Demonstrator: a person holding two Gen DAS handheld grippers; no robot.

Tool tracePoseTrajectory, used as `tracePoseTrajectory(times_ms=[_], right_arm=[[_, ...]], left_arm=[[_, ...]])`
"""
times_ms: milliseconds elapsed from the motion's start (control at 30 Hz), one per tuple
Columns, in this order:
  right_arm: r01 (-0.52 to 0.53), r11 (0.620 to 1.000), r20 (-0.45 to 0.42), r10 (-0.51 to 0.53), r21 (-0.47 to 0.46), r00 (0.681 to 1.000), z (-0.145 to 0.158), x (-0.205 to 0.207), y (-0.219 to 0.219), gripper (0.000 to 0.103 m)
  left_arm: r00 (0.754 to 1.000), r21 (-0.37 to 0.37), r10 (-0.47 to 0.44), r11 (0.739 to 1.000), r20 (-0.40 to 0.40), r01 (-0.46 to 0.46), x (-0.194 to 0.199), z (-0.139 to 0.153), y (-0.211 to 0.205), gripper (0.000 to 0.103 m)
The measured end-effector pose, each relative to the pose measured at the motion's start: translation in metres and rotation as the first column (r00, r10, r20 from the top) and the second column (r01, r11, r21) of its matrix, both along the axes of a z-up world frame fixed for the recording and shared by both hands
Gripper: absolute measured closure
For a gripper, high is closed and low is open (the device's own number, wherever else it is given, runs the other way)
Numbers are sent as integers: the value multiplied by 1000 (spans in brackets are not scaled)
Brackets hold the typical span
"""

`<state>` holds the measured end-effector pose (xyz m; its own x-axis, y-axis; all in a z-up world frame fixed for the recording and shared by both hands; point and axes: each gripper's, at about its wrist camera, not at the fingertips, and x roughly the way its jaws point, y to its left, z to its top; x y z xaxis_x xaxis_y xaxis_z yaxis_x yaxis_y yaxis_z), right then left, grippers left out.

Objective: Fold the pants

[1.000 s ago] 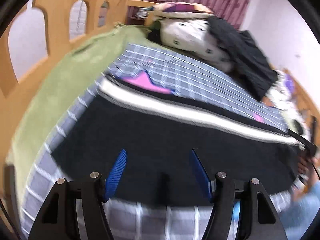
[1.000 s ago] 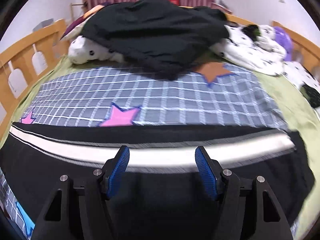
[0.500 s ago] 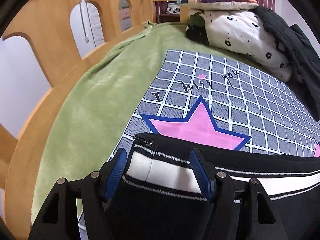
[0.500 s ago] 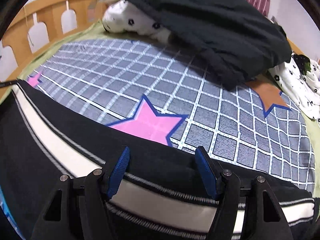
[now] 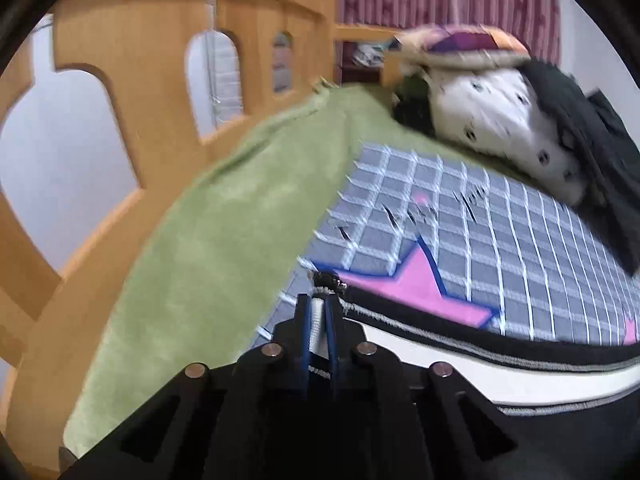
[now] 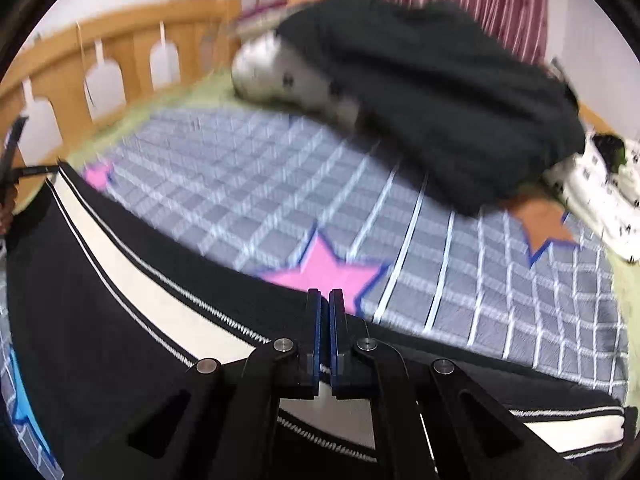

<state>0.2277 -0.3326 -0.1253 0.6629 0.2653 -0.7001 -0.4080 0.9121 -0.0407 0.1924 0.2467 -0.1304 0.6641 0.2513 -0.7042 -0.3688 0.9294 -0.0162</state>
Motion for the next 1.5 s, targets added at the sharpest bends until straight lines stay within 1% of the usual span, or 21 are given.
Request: tracePoseTrajectory(times_ms=[233, 333, 367, 400, 433, 467, 533, 600, 633, 667, 700, 767, 833, 900, 1033, 1100, 1167, 1233, 1367, 1400, 1500], right_arm=[[67, 997, -97, -71, -36, 993, -49, 36, 9, 100], [85, 996, -104, -84, 3, 991, -52, 34, 2, 99], [88, 996, -108, -85, 23, 991, -49, 33, -2, 99], [91, 996, -114, -88, 23, 990, -48, 33, -4, 98], [92, 996, -115, -90, 9, 989, -47, 32, -5, 96], [85, 996, -113, -85, -7, 990, -46, 30, -6, 94], [69, 997, -117, -70, -18, 991, -45, 27, -6, 75], [71, 997, -131, -72, -13, 989, -50, 28, -6, 74], [70, 997, -148, -73, -25, 986, -54, 29, -3, 77], [71, 997, -151, -76, -36, 986, -57, 30, -2, 85], [63, 997, -150, -70, -50, 986, -58, 30, 2, 103], [50, 997, -118, -57, -63, 991, -51, 26, 6, 103], [77, 997, -46, -76, 20, 996, -32, 21, -2, 103], [99, 991, -36, -96, 87, 995, -22, 24, -10, 103], [145, 989, -113, -144, -2, 983, -45, 44, -9, 103], [139, 990, -147, -134, 27, 980, -48, 43, -16, 103], [108, 990, -154, -93, 91, 984, -43, 35, -24, 90], [77, 992, -143, -63, 97, 988, -39, 28, -28, 45], [10, 1000, -163, -10, -1, 987, -46, 31, -18, 40], [-9, 999, -175, 3, -31, 985, -51, 33, -14, 42], [-78, 992, -192, 57, -102, 980, -58, 33, -1, 99]], left_arm=[[993, -113, 45, 992, -106, -57, 25, -30, 22, 100], [997, -162, -45, 986, -56, 35, 8, -25, 23, 93], [997, -162, -60, 985, -54, 51, 6, -24, 23, 72], [996, -158, -77, 985, -46, 69, 3, -23, 22, 39], [996, -142, -82, 987, -28, 77, 1, -22, 21, 27], [997, -120, -78, 990, -8, 77, 0, -21, 19, 25], [997, -105, -78, 992, -17, 76, 7, -24, 16, 27], [994, -153, -95, 985, -58, 85, 20, -34, 16, 32], [990, -157, -85, 985, -111, 67, 29, -43, 15, 44], [986, -132, -62, 990, -152, 42, 36, -48, 14, 71], [987, -110, -51, 993, -154, 34, 37, -49, 12, 77], [997, -99, -51, 994, -56, 46, 24, -35, 10, 85], [997, -92, -52, 994, 64, 58, 7, -17, 10, 86], [998, -84, -39, 996, 42, 43, 13, -18, 10, 86], [999, -103, 0, 995, -50, -5, 34, -41, 9, 85], [999, -104, 0, 995, -49, -5, 32, -40, 6, 84], [999, -116, -11, 993, -47, 5, 31, -41, 5, 84], [998, -121, -20, 993, -55, 13, 32, -42, 5, 83], [997, -133, -28, 991, -65, 19, 35, -42, 11, 81], [997, -132, -27, 991, -68, 18, 36, -43, 11, 79], [997, -90, -32, 996, -66, 26, 35, -43, 5, 84]])
